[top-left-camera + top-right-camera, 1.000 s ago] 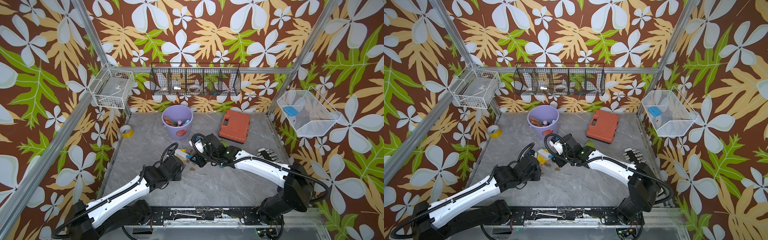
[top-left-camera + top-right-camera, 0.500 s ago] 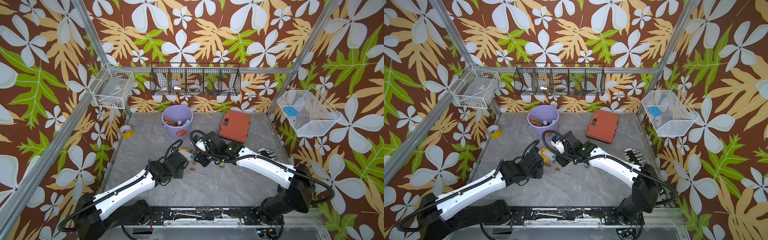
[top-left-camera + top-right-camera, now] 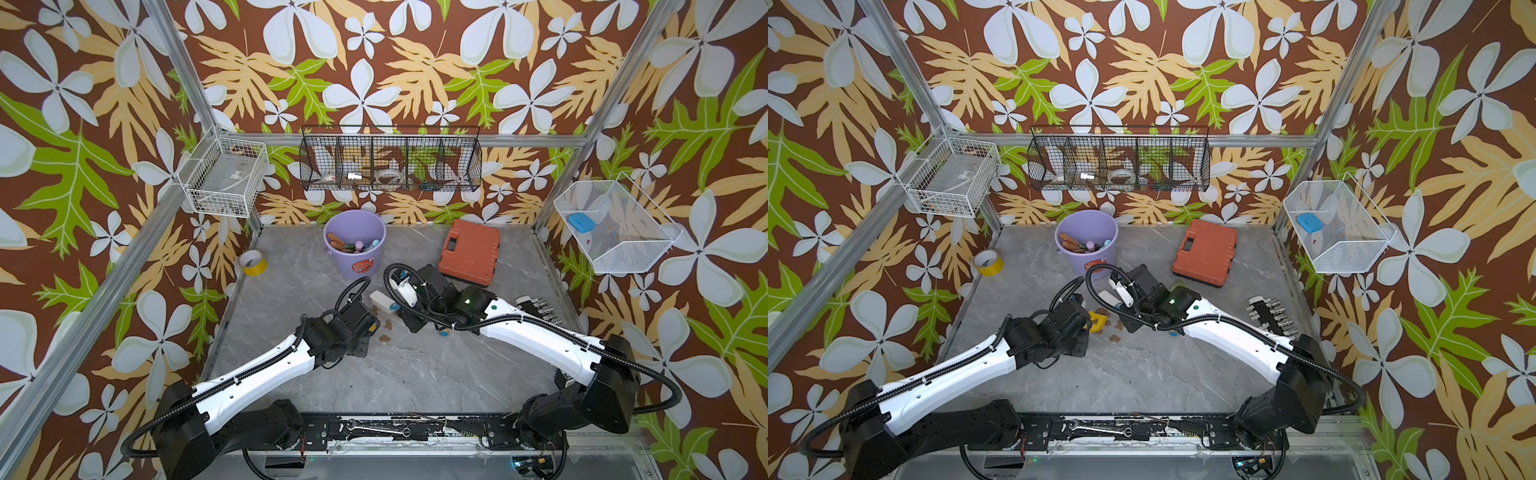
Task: Brush the soil off the hand trowel and place it into the bucket
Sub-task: Brush off the soil from the hand trowel.
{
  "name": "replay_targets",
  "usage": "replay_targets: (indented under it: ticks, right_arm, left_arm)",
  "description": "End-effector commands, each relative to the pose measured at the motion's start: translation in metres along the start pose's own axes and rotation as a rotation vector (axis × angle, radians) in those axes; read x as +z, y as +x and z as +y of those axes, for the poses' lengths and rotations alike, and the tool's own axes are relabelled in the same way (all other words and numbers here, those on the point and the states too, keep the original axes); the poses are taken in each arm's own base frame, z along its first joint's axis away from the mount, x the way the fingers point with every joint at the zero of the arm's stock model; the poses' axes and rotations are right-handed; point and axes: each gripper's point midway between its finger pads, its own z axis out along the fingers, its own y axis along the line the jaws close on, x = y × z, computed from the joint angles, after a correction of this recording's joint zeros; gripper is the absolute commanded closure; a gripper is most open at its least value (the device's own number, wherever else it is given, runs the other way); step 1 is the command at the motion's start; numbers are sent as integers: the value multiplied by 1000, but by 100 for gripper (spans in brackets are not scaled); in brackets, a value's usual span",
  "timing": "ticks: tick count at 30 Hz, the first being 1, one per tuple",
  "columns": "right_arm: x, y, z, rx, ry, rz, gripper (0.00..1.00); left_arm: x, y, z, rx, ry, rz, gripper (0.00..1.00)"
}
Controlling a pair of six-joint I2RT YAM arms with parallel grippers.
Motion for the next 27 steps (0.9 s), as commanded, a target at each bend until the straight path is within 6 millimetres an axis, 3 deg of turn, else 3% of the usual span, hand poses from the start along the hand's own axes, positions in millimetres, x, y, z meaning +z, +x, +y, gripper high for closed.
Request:
replay_targets:
  ticks: [1,8,10,12,15,20,27]
  right_arm:
    - [7,1,30,2,-176,-5,100]
    - [30,13,36,30,-230,33,100]
    - [45,23,14,63,-140,86,100]
    - [52,29,-24,120,-7,106,100]
    - [37,18,-62,145,152,30,100]
    - [2,-14,-36,97,15,-121,100]
    - [-37,-21,-19,16,-54,-217,100]
  left_arm:
    - [-3,-6,4,-7,-17,-32,100]
    - [-10,-12,-4,-14,52,-89,100]
    - [-16,-17,-7,-23,84,-121,100]
    - [-17,-17,-6,-22,91,-133,100]
    - [-16,-15,-3,-21,82,-138,100]
    - [-20,-25,1,-51,87,-235,100]
    - [-38,-45,10,-102,52,-522,100]
